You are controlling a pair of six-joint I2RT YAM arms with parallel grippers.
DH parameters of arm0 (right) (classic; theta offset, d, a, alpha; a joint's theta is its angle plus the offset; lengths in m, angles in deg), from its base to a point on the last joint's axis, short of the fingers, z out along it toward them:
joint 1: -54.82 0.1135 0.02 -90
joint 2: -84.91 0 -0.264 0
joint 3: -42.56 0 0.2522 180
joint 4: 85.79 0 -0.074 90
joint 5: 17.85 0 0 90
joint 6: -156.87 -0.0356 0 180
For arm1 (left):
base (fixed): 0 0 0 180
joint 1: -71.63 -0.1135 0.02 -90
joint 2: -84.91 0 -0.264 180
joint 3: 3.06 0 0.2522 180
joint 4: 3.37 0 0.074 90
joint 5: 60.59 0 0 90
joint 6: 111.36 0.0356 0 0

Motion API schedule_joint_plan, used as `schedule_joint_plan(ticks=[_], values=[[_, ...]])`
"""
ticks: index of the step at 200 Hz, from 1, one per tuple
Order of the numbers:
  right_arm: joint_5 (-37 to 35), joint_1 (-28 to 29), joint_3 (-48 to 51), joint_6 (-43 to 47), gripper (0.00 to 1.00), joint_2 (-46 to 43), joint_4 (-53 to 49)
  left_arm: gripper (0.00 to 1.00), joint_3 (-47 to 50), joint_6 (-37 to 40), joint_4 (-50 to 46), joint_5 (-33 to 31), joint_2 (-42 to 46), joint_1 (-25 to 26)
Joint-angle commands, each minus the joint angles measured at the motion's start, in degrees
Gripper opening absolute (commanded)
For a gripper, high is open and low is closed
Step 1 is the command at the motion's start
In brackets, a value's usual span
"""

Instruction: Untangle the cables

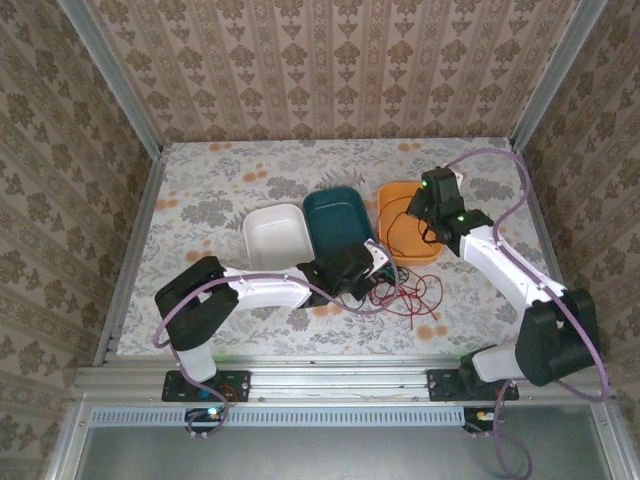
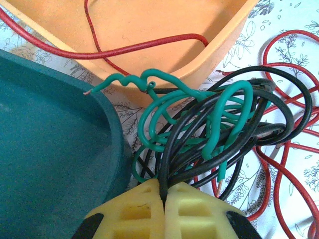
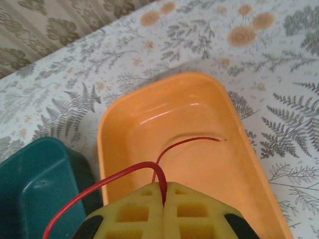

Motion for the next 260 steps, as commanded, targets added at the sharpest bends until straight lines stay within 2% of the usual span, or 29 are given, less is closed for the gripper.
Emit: schedule_joint_plan(ticks=[1,45,75,121,198,233,260], values=[[2.05,-2.57,1.62,-7.39,0.0,3.45,2.44,0.0,-1.29,-0.36,-1.73,-1.44,-0.06,0.25],[2.6,-7.07,5.9,-16.46,0.0,5.99,5.2,0.0,-1.25,-0.44,-2.08,-1.86,0.11,0.24],[-1.27,-7.21,7.74,-18.41,0.0,5.83,4.69,0.0,-1.46,-0.49,-2.15,-1.88,-0.13,0.25],[-2.04,-6.33,5.47,-19.46,0.0,9.72,2.09,0.0,-1.81,-0.48,-2.27,-1.66,-0.41,0.25],[-18.49,0.93,-8.22,-29.07,0.0,20.39,-14.85,0.0,-2.13,-0.36,-2.86,-1.65,-0.59,0.24],[-17.92,2.11,-10.54,-29.56,0.0,23.67,-16.19,0.0,-2.31,-0.36,-3.11,-1.65,-0.68,0.27],[-14.35,2.09,-10.63,-28.13,0.0,24.51,-15.47,0.0,-2.33,-0.35,-3.07,-1.65,-0.68,0.25]])
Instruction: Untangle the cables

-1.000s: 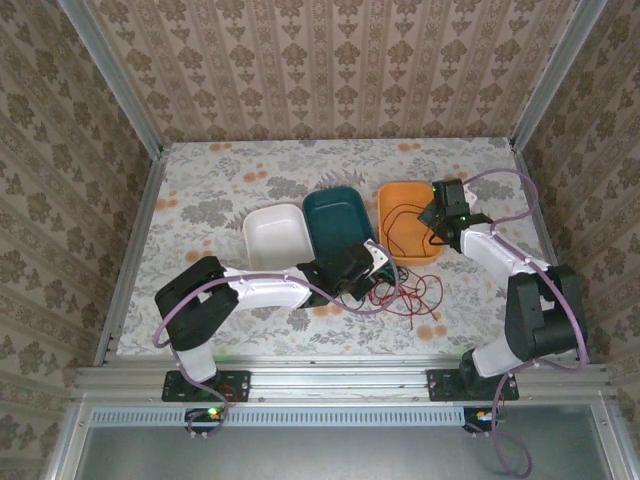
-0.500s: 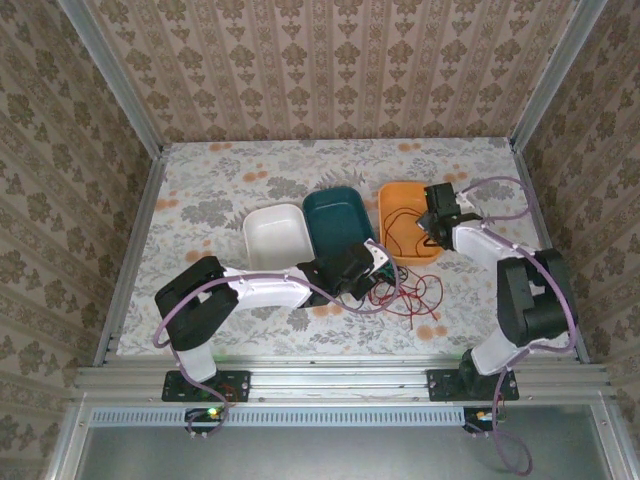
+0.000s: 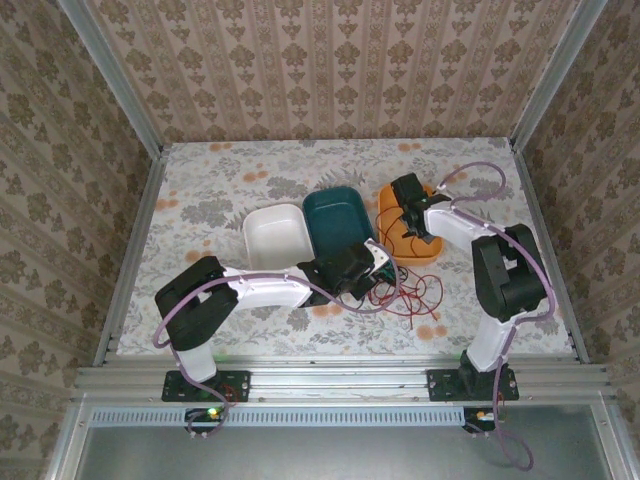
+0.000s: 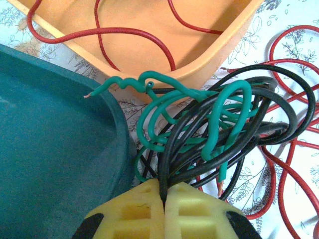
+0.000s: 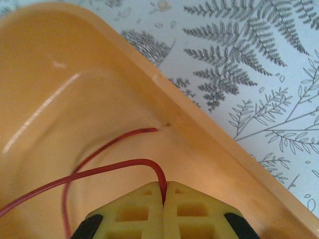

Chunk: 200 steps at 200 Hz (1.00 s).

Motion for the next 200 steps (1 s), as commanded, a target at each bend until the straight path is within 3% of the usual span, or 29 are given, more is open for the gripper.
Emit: schedule_joint_plan(ticks=[1,6,12,28,60,111,151,200], values=[[-0.49,0.18,-1.18,-0.88,0.0,1.17,-2.83,0.0,-1.57,-0.33,-1.42,-0.75,-0.63,0.25],[0.16,0.17,-1.05,-0.5,0.02,1.15,-2.37,0.0,-1.6,-0.34,-1.41,-0.77,-0.63,0.27],[1.57,0.17,-0.75,0.54,0.14,0.81,-1.27,0.0,-1.61,-0.38,-1.43,-0.82,-0.72,0.24],[4.64,0.14,1.01,3.99,0.35,-1.32,3.29,0.0,-1.74,-0.39,-1.46,-0.77,-0.73,0.24],[9.69,0.26,2.75,12.24,0.48,-6.86,7.71,0.0,-1.28,-0.58,-0.95,-1.12,-0.38,0.2],[21.53,0.27,7.52,25.55,0.49,-14.8,10.66,0.0,-0.35,-1.19,0.16,-0.85,0.5,-0.14],[32.08,0.23,10.76,29.36,0.47,-15.99,12.46,0.0,-0.08,-1.53,0.47,-0.68,0.68,-0.33],[31.6,0.25,15.11,28.7,0.45,-22.35,10.42,0.0,0.36,-1.8,0.79,-1.2,0.99,-0.42]])
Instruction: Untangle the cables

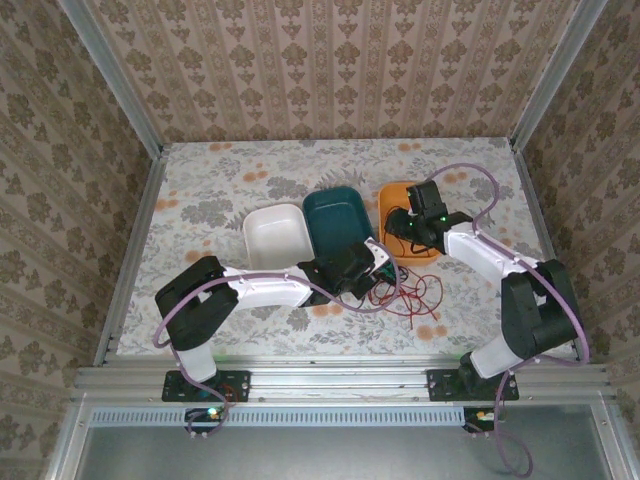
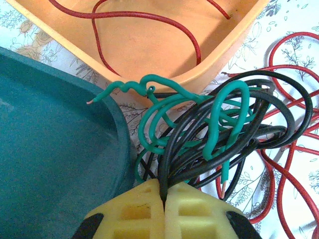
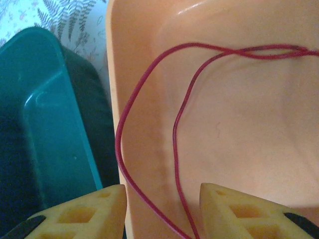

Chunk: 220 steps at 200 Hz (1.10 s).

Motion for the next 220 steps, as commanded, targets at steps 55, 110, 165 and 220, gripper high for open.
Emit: schedule_joint_plan(ticks=[55,110,165,220], values=[[-7.17,-0.4,8.68,-0.81,0.47,-25.38,-20.76,0.0,1.04,-1.81,1.34,-1.99,1.19,-0.46],[5.54,-0.95,17.84,-9.19,0.46,-27.59,-25.59,0.0,0.87,-1.94,2.07,-2.23,0.92,-0.48],[13.31,-1.04,17.76,-7.23,0.45,-18.84,-17.88,0.0,0.73,-1.49,1.56,-1.7,0.75,-0.42],[14.45,-1.96,17.49,-5.15,0.45,-15.34,-16.11,0.0,0.43,-1.13,1.28,-1.67,0.66,-0.05]])
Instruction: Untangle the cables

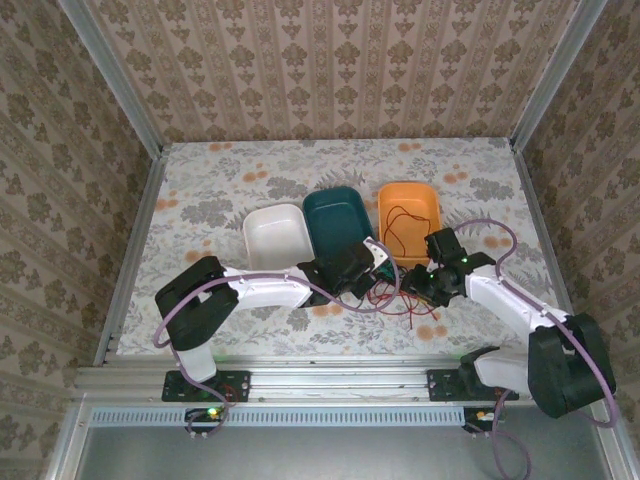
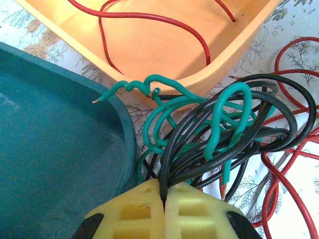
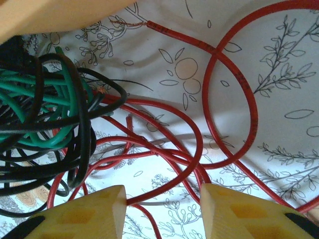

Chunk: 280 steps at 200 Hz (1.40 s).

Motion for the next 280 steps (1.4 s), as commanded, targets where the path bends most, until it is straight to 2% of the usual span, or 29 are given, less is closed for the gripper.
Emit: schedule_joint_plan(ticks=[1,29,39,53,66,76,128,151,178,217,261,280], values=[[2.17,-0.44,-1.68,1.45,0.45,1.51,1.16,0.0,0.01,-0.21,0.36,-0.53,0.64,-0.01],[3.33,-0.97,-1.46,1.98,0.44,2.61,3.17,0.0,-0.07,-0.02,0.18,-0.6,0.64,0.13],[3.07,-1.13,-1.41,2.01,0.41,2.69,3.05,0.0,-0.14,0.06,0.22,-0.63,0.57,0.28],[2.39,-1.31,-1.39,1.89,0.25,2.36,2.64,0.0,-0.24,0.31,0.08,-0.53,0.55,0.32],[-0.27,-1.44,-1.41,1.07,0.06,0.79,0.9,0.0,-0.38,0.41,-0.08,-0.57,0.46,0.35],[-2.95,-1.5,-1.33,-0.02,0.0,-1.13,-1.39,0.0,-0.43,0.45,-0.15,-0.62,0.46,0.4],[-16.0,-1.51,-2.51,-7.31,0.0,-16.99,-6.39,0.0,-0.69,0.63,-0.25,-0.22,0.2,0.48],[-19.88,-1.49,-6.42,-4.5,0.0,-22.26,-6.38,0.0,-0.84,0.82,-0.35,0.05,-0.05,0.55],[-20.72,-1.51,-13.03,1.29,0.0,-26.17,-3.18,0.0,-1.04,0.93,-0.52,0.19,-0.2,0.55],[-24.23,-1.48,-21.25,7.05,0.0,-27.27,3.0,0.0,-1.22,0.95,-0.48,0.2,-0.5,0.57],[-26.73,-1.48,-26.73,9.15,0.0,-24.77,12.57,0.0,-1.48,1.01,-0.7,0.16,-0.77,0.7],[-27.08,-1.44,-30.27,11.61,0.0,-23.06,13.7,0.0,-1.57,1.15,-0.91,0.08,-0.81,0.74]])
